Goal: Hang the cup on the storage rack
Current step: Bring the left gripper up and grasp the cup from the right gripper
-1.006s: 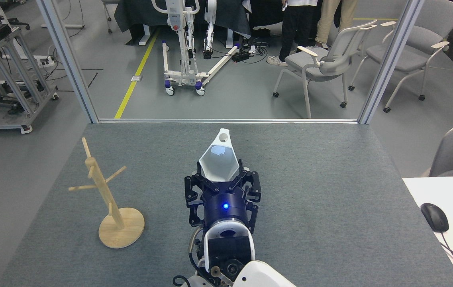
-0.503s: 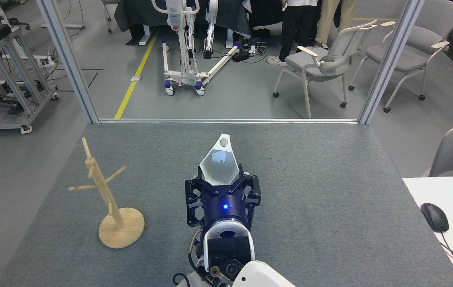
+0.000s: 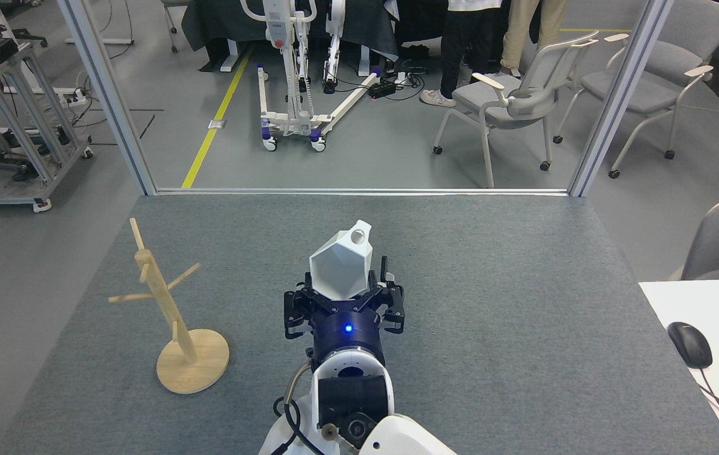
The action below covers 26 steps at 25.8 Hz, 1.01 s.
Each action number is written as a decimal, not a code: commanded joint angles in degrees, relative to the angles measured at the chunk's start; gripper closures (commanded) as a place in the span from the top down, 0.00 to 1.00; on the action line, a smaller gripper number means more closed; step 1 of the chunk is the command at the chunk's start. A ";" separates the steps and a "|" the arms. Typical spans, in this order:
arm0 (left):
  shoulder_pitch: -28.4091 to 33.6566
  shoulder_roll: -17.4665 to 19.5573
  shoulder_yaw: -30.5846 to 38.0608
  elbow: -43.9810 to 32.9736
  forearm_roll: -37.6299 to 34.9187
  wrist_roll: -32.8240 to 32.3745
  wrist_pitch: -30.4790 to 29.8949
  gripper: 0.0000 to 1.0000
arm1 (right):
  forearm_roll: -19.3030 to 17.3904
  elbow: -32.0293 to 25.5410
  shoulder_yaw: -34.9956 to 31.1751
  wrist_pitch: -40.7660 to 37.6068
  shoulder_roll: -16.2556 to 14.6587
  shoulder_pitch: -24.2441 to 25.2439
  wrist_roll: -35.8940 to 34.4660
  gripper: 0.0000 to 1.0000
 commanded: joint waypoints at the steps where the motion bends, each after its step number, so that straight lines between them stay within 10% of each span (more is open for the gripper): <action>1: -1.44 0.00 0.01 -0.07 0.06 -0.75 -2.12 0.99 | 0.48 -0.01 0.02 -0.30 0.27 0.10 0.44 0.00; 5: -1.44 0.09 0.18 0.02 0.94 -0.83 -0.62 0.97 | 0.48 0.17 0.02 -0.30 0.27 0.10 0.44 0.00; 14: -1.35 0.17 0.36 0.19 1.29 -1.10 -0.54 0.46 | 0.48 0.61 0.02 -0.56 0.01 0.02 0.44 0.00; 23: -1.35 0.17 0.27 0.19 1.03 -3.65 -0.89 0.22 | 3.38 0.70 -0.07 -0.30 -0.35 -0.51 -0.27 0.95; 26: -1.35 0.09 0.18 0.19 1.03 -3.65 -1.33 0.16 | 9.35 0.35 -0.24 -0.30 -0.87 -0.60 -4.39 0.99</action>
